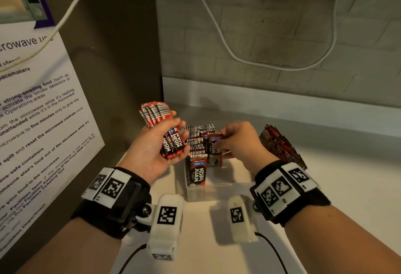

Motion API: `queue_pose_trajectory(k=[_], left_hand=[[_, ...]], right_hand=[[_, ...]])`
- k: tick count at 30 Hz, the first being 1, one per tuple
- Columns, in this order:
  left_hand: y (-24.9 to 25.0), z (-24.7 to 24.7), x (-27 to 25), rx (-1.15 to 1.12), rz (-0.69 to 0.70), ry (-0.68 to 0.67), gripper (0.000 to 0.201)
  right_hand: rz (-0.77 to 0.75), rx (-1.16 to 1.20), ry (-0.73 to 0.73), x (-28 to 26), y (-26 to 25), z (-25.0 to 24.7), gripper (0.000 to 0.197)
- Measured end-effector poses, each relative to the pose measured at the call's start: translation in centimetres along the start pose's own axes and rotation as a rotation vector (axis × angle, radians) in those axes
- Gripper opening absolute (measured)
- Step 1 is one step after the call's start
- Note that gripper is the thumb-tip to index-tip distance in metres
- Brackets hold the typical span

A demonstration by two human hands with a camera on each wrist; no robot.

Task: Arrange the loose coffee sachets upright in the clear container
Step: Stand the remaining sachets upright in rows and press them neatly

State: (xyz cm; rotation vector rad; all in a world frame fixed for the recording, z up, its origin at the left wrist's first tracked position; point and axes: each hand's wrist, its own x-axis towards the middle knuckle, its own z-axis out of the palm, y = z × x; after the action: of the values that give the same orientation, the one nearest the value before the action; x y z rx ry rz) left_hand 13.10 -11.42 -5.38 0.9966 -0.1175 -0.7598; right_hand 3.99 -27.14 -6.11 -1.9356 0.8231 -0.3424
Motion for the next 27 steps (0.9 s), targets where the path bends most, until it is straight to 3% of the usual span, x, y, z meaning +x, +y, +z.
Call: queue_pose_trajectory(k=[12, 17, 27], left_hand=[[0.1, -0.1, -0.2, 0.0, 0.007, 0.003, 0.014], [0.0, -0.1, -0.2, 0.003, 0.0, 0.006, 0.014], [0.1, -0.1, -0.1, 0.009, -0.007, 0.006, 0.014]], right_hand=[[0.046, -0.006, 0.081, 0.5, 0.7, 2.7, 0.035], [-0.052, -0.11, 0.137, 0.3, 0.6, 3.0, 0.045], [-0.139, -0.252, 0.16, 0.5, 1.8, 3.7, 0.031]])
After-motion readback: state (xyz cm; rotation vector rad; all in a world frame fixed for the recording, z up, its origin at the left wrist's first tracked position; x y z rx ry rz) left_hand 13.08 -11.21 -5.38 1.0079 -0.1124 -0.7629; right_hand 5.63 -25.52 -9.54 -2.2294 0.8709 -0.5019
